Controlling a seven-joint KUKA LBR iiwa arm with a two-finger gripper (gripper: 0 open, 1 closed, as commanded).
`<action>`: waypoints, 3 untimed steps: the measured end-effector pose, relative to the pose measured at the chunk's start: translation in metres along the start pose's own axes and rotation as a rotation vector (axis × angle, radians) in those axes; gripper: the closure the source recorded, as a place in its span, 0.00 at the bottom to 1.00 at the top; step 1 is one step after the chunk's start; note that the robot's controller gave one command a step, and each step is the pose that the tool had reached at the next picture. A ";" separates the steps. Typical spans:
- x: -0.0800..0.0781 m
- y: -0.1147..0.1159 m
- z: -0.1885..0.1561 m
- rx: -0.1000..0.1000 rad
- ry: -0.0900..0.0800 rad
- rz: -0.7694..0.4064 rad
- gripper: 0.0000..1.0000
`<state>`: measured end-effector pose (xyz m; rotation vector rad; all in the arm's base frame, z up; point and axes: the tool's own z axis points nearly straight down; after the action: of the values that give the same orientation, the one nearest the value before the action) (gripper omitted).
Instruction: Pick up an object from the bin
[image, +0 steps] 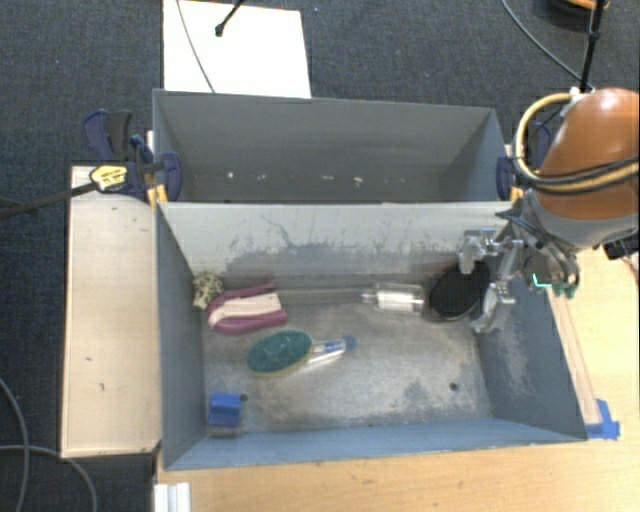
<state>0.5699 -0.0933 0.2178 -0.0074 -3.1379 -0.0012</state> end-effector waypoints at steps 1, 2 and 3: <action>-0.020 -0.008 0.097 0.000 -0.001 -0.206 0.00; -0.025 -0.031 0.128 -0.003 -0.012 0.005 0.00; -0.027 -0.030 0.141 -0.010 -0.016 0.159 0.00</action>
Offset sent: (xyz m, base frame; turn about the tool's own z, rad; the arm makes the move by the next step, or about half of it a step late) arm 0.0197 -0.0077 -0.0941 -0.2073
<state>0.5963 -0.1232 0.0768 -0.2584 -3.1431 -0.0170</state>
